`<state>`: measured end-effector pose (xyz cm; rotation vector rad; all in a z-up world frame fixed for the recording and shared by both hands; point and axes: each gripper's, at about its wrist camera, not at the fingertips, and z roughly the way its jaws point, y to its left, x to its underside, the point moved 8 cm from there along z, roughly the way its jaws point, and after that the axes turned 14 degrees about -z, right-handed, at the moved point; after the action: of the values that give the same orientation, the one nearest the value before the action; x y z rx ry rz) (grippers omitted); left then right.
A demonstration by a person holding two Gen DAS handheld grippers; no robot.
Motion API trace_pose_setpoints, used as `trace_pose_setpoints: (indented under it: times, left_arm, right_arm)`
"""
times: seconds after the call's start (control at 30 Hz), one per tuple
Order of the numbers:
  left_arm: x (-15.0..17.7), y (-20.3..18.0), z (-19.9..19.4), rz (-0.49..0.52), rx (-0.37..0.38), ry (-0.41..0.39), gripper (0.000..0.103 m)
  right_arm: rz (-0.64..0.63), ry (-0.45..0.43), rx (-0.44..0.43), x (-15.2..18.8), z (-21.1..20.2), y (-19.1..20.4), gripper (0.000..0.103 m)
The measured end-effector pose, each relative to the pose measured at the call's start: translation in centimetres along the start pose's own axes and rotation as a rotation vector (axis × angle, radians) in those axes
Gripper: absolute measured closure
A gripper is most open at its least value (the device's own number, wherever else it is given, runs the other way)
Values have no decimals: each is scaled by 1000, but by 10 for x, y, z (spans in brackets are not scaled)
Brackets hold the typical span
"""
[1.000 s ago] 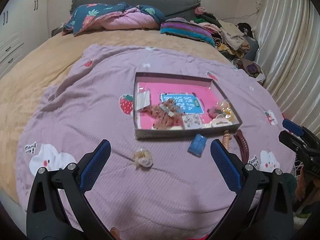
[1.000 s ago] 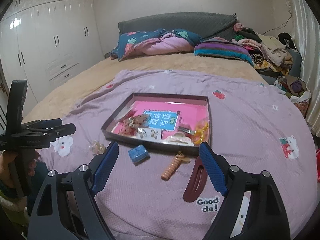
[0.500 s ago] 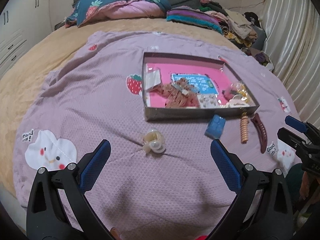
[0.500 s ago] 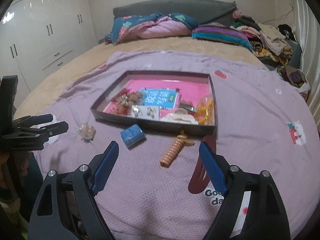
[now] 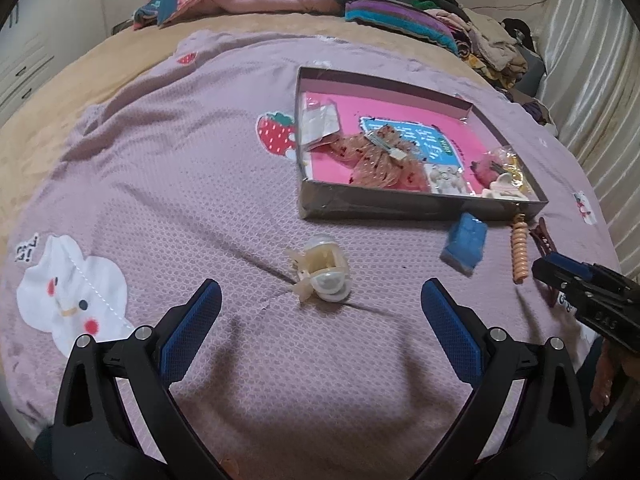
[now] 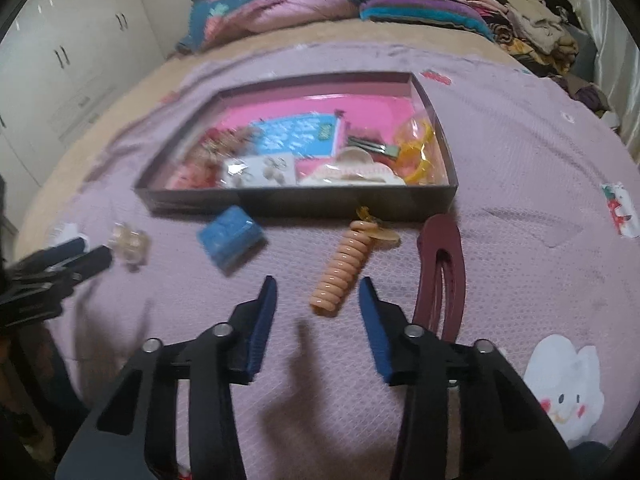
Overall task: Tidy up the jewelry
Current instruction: 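Grasp the clear pearl claw clip with left tool while right tool grasps orange coil tie, then carry the claw clip and coil hair tie over the tray with both tools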
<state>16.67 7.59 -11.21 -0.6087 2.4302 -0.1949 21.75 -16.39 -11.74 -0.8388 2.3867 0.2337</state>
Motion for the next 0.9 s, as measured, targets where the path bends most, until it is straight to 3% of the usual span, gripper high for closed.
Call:
trace_pose_setpoints:
  times: [0.2, 0.3, 0.5, 0.67, 0.9]
  left_arm:
    - [-2, 8, 12, -23, -6, 12, 10]
    - [-4, 7, 19, -29, 5, 23, 14]
    - [-4, 1, 34, -34, 14, 56, 41]
    - [-3, -1, 36, -16, -6, 48, 73]
    - [3, -4, 26, -1, 6, 49, 74]
  right_arm:
    - [43, 78, 49, 4, 33, -7, 72]
    - [51, 59, 32, 0, 42, -7, 79]
    - [28, 16, -61, -1, 37, 4, 86]
    - [-5, -13, -112, 5, 25, 18, 86]
    - [-2, -32, -138, 12, 10, 21, 86]
